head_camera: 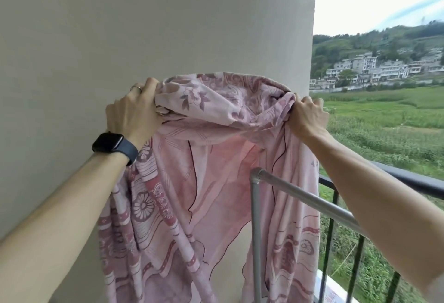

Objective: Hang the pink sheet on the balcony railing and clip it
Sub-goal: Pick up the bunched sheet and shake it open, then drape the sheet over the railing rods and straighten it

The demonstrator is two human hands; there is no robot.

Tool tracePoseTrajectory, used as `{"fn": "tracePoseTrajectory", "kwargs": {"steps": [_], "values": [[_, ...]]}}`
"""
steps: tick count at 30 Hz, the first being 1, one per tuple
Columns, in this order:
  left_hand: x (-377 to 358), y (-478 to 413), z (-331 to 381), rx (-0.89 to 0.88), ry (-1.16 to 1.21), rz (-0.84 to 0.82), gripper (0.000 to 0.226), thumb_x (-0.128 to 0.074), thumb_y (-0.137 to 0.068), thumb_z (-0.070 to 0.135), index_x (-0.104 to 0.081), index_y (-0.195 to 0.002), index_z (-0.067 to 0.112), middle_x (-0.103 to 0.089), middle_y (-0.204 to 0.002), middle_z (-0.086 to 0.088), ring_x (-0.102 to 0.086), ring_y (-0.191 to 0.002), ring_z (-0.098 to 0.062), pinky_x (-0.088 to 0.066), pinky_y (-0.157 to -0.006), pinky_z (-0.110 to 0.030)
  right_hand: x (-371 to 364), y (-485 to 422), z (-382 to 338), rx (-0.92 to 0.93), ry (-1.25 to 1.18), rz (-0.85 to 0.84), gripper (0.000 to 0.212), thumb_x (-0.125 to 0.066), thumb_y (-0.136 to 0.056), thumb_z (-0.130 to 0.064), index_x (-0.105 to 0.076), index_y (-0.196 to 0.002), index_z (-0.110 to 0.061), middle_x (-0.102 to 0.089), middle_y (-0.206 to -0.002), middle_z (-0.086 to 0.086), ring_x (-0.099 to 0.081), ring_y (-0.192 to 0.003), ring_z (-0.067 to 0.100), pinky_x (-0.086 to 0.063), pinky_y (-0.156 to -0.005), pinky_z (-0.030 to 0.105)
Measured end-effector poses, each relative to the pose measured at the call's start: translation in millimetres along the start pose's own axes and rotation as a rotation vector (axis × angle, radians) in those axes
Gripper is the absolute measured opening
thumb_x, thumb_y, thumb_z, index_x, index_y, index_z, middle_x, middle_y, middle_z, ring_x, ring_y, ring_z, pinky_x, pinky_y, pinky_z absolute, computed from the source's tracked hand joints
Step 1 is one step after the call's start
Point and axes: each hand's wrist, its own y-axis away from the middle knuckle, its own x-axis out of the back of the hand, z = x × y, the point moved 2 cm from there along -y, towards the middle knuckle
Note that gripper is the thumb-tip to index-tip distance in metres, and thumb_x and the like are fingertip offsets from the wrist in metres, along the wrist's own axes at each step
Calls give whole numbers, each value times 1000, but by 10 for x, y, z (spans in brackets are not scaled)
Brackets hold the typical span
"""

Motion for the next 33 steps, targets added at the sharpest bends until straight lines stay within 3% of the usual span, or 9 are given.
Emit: {"fn": "tracePoseTrajectory", "kwargs": {"steps": [4,13,16,20,23,25,27,30,33], "values": [[401,-21,245,-52,-16,4,24,-59,-87,12,-46,-107,18,-61,-91,-10,-63,-68,-46,-37,-55,-38,115,317,163,-52,77,-138,33,-47,-98,-14,-55,-129,-20,-59,-119,13,-44,-122,39,-46,-82,45],[2045,96,906,-133,1,202,24,-52,-88,8,-49,-111,15,-60,-93,-13,-59,-60,-41,-30,-52,-34,1283,812,521,-141,-63,141,29,-46,-103,-28,-58,-123,-10,-54,-119,18,-60,-101,41,-44,-73,40],[2427,478,1268,-196,48,191,25,-53,-90,13,-47,-115,16,-59,-93,-9,-60,-58,-37,-27,-49,-30,1572,1104,776,-151,-82,-5,36,-57,-95,-28,-57,-124,-7,-61,-117,19,-63,-105,40,-49,-82,42],[2528,1274,1941,-248,247,-170,45,-52,-87,17,-36,-129,24,-52,-88,2,-49,-61,-28,-25,-48,-29,1741,1708,1223,-243,-183,-487,33,-57,-91,-30,-69,-118,-15,-69,-107,4,-64,-98,26,-50,-79,30],[2156,1918,2418,-168,423,-532,61,-60,-84,30,-30,-138,24,-65,-104,-4,-66,-87,-32,-43,-61,-35,2073,2133,1410,-279,-336,-433,23,-58,-97,-25,-71,-117,-28,-73,-108,-4,-72,-87,16,-58,-74,29],[1911,2310,2728,-43,573,-712,72,-61,-83,54,-27,-140,24,-64,-112,-8,-66,-99,-35,-50,-72,-40,2227,2444,1416,-193,-379,-491,33,-56,-97,-45,-65,-127,-33,-72,-114,-3,-71,-92,18,-59,-77,33],[1776,2647,3044,32,678,-794,73,-59,-85,58,-26,-140,22,-58,-120,-11,-62,-106,-37,-52,-81,-45,2274,2834,1327,-7,-159,-583,45,-44,-95,-63,-55,-134,-42,-65,-130,-2,-64,-109,22,-54,-85,34],[1718,2988,3402,138,866,-939,78,-62,-85,41,-20,-148,24,-45,-135,-15,-53,-119,-39,-47,-98,-49,2184,3336,1397,132,79,-436,44,-35,-100,-51,-41,-143,-45,-49,-148,-6,-54,-125,23,-49,-96,40],[1740,3181,3550,128,1018,-1048,80,-64,-76,41,-23,-145,33,-47,-132,-11,-52,-122,-34,-47,-101,-42,2110,3590,1619,193,224,-206,50,-53,-93,-17,-48,-141,-32,-53,-146,-1,-56,-121,28,-45,-99,44]]}}
